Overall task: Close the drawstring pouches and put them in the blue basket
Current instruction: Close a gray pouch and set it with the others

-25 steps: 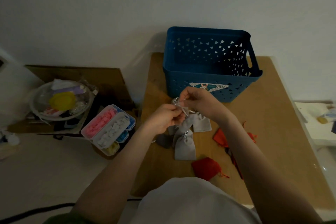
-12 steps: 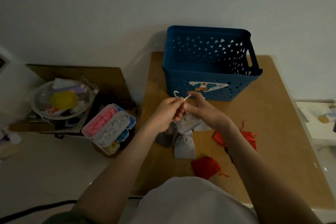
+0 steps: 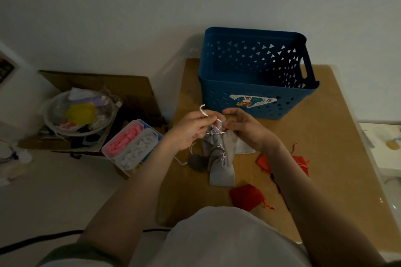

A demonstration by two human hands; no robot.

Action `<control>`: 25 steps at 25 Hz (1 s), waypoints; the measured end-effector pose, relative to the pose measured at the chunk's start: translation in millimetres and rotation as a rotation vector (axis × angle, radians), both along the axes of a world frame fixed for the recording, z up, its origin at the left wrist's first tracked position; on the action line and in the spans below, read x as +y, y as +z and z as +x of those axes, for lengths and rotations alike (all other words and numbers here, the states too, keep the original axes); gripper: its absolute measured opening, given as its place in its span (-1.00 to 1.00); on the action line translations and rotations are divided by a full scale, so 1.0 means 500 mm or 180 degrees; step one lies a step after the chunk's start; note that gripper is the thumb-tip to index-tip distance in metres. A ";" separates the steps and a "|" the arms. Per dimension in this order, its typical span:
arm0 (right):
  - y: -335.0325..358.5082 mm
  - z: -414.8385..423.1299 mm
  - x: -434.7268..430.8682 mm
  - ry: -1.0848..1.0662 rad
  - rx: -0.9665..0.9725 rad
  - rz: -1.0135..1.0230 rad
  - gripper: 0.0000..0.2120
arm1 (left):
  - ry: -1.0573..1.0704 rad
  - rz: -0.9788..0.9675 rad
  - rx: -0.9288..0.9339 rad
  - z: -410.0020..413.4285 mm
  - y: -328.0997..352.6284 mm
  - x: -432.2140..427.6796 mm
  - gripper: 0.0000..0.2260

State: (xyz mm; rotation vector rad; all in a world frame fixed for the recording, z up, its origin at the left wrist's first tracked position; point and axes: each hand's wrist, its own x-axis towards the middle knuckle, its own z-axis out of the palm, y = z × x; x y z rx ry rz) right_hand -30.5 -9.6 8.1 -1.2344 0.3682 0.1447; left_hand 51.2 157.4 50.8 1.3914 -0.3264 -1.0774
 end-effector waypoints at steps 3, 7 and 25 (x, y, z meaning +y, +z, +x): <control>0.000 0.004 -0.003 0.0051 0.0016 -0.0087 -0.57 | 0.0140 0.0464 -0.1167 -0.001 0.006 -0.007 -0.88; 0.002 0.003 -0.001 -0.0057 0.0002 -0.0188 -0.68 | -0.0423 0.1810 -0.3624 0.002 -0.007 -0.018 -0.90; -0.021 0.013 0.003 -0.0235 0.0242 -0.0781 -0.85 | 0.0695 0.0877 -0.2932 -0.021 -0.050 -0.028 -0.90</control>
